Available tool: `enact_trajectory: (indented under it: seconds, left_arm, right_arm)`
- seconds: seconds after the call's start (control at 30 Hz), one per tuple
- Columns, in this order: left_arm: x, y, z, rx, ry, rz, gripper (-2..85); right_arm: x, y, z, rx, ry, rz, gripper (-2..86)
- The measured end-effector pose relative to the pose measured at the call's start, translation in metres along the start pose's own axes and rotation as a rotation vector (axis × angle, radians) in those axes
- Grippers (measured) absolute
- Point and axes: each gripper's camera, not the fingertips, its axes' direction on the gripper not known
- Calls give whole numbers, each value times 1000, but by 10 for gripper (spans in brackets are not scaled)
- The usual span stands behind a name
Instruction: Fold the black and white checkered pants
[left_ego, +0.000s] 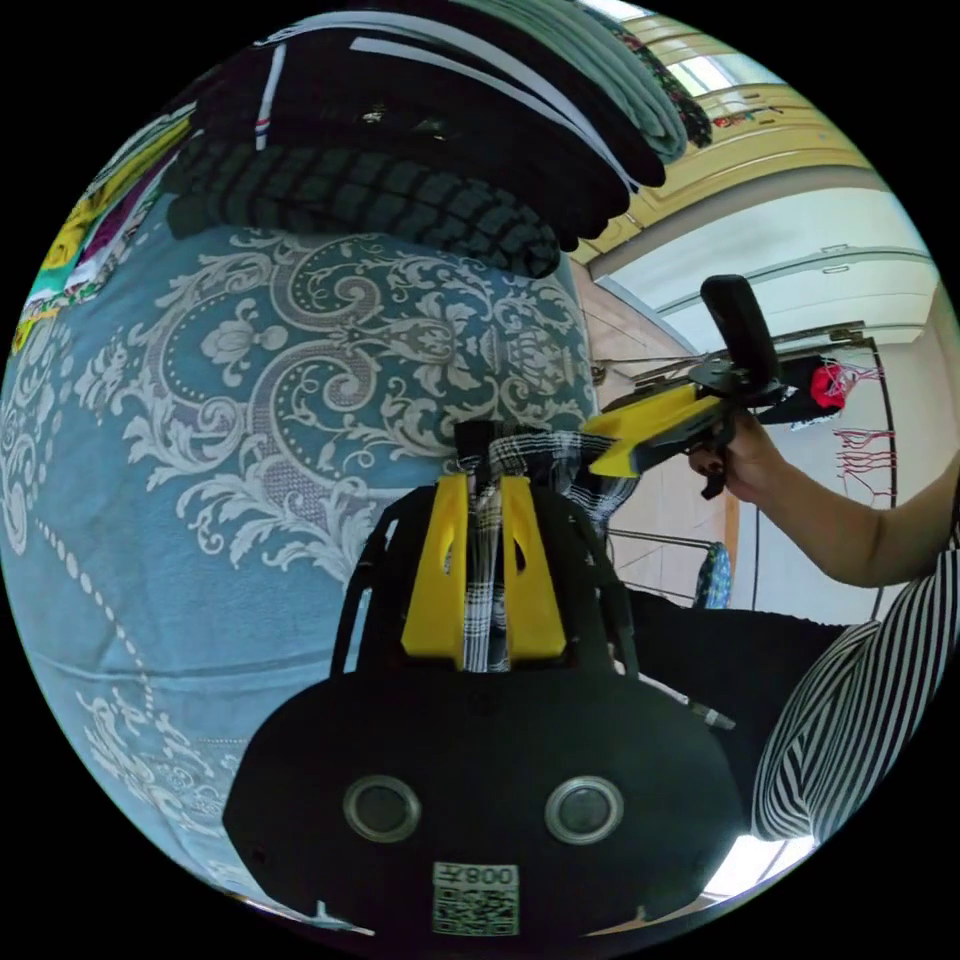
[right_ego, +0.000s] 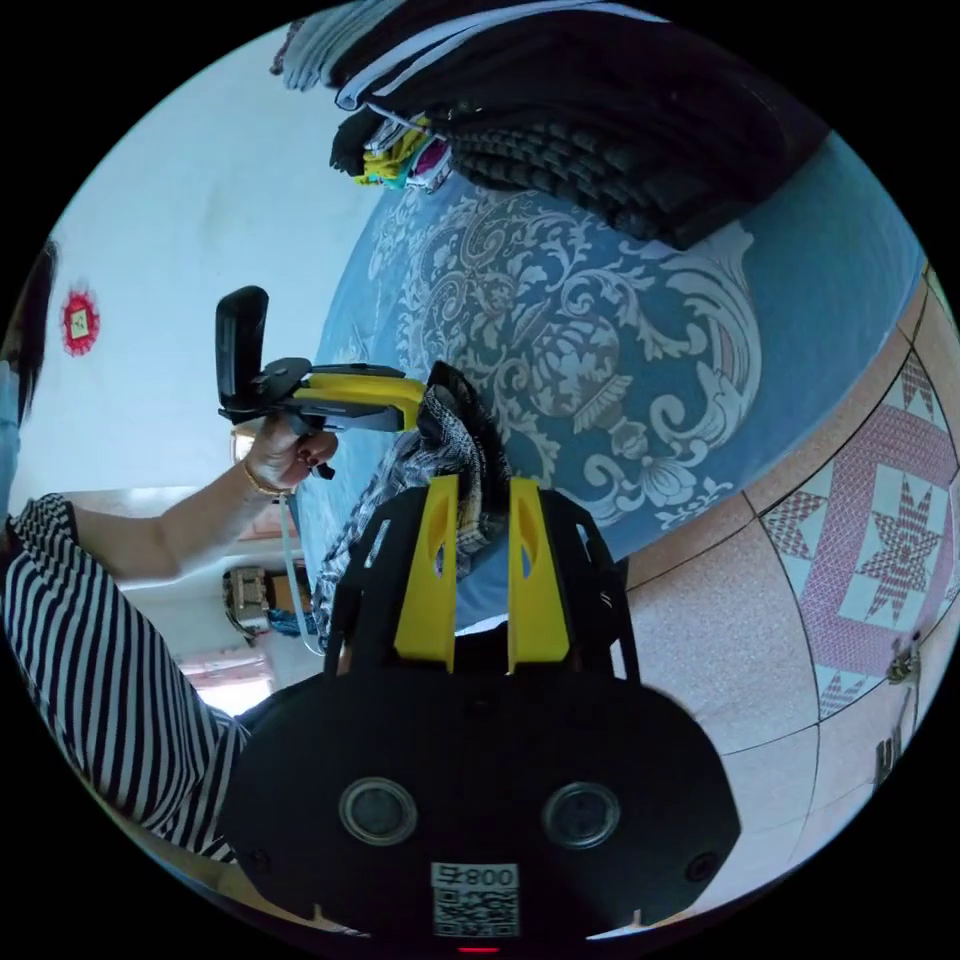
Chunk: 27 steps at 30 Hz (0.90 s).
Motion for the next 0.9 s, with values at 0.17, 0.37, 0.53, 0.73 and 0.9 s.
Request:
enact_trajectory:
  seconds: [0.17, 0.37, 0.53, 0.73, 0.9]
  left_arm:
    - [2, -4, -27, 15, -12, 34, 22]
    - [-12, -18, -77, 61, 31, 55, 19]
    - [-29, -24, -90, -39, -14, 4, 32]
    - [-33, 45, -174, 152, -35, -176, 45]
    - [-6, 152, -214, 101, -3, -399, 51]
  right_arm:
    - [3, -12, 5, -20, 7, -14, 38]
    - [4, -48, 5, -21, 62, -80, 38]
    - [31, -71, 46, -130, 84, -41, 57]
    - [22, -77, 46, -50, 268, -50, 72]
    - [-27, -99, 95, -121, 239, -249, 70]
